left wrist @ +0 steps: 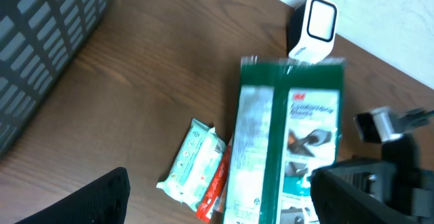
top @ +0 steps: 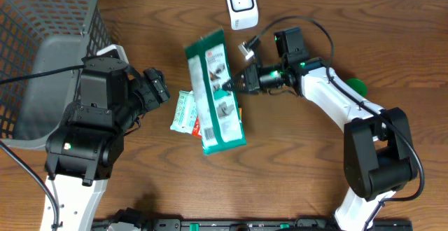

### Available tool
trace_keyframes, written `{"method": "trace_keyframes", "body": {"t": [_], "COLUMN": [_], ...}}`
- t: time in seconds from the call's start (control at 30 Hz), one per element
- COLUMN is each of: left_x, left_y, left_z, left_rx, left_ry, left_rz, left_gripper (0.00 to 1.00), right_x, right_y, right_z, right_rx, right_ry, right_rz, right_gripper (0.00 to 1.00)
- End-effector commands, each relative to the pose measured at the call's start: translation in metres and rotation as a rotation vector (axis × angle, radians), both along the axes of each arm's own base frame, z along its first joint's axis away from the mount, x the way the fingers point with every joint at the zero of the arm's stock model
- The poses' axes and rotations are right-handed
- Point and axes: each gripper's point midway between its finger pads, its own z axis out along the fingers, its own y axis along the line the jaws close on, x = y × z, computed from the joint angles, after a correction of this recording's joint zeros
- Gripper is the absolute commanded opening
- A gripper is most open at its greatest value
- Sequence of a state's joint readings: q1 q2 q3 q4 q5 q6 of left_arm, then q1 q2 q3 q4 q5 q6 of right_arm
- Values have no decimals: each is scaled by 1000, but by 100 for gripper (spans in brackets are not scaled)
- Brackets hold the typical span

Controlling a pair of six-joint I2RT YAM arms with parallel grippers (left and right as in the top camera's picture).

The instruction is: Scan the item barcode

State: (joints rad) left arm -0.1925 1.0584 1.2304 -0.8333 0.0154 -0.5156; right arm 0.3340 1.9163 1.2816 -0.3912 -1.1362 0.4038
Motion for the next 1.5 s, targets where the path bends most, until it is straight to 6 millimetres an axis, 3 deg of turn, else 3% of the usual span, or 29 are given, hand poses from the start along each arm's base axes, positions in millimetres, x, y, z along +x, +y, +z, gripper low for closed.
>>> {"method": "trace_keyframes", "body": {"t": [0.0, 0.2, 0.63, 0.83, 0.9, 0.97, 1.07, 1.27, 1.47], "left_x": [1, 1, 1, 1, 1, 1, 1, 1, 1], "left_y": [4, 4, 4, 4, 4, 4, 4, 4, 4], "left_z": [6, 6, 6, 6, 6, 6, 6, 6, 6], "left_rx": [21, 21, 22, 21, 21, 22, 21, 21, 21], "left_ry": [-18, -18, -18, -18, -18, -18, -18, -18, -18], "left_rz": [4, 4, 4, 4, 4, 4, 4, 4, 4], "left_gripper": [86, 86, 86, 86, 86, 86, 86, 86, 86], "right_x": [12, 10, 10, 9, 7, 3, -4, -27, -50], "right_y": [-20, -51, -90, -91, -91, -93, -95, -102, -93], "right_z": [-33, -68, -101, -109, -111, -115, -121, -136, -146], "right_rx": [-209, -448, -729, -733, -735, -741, -752, -773, -697], "right_ry": [-56, -21, -40, -54, -50, -39, -15, 94, 226], "right_rz": [-82, -148, -214, -220, -216, -212, -204, -219, -234], "right_gripper": [1, 1, 1, 2, 8, 29, 43, 47, 45]}}
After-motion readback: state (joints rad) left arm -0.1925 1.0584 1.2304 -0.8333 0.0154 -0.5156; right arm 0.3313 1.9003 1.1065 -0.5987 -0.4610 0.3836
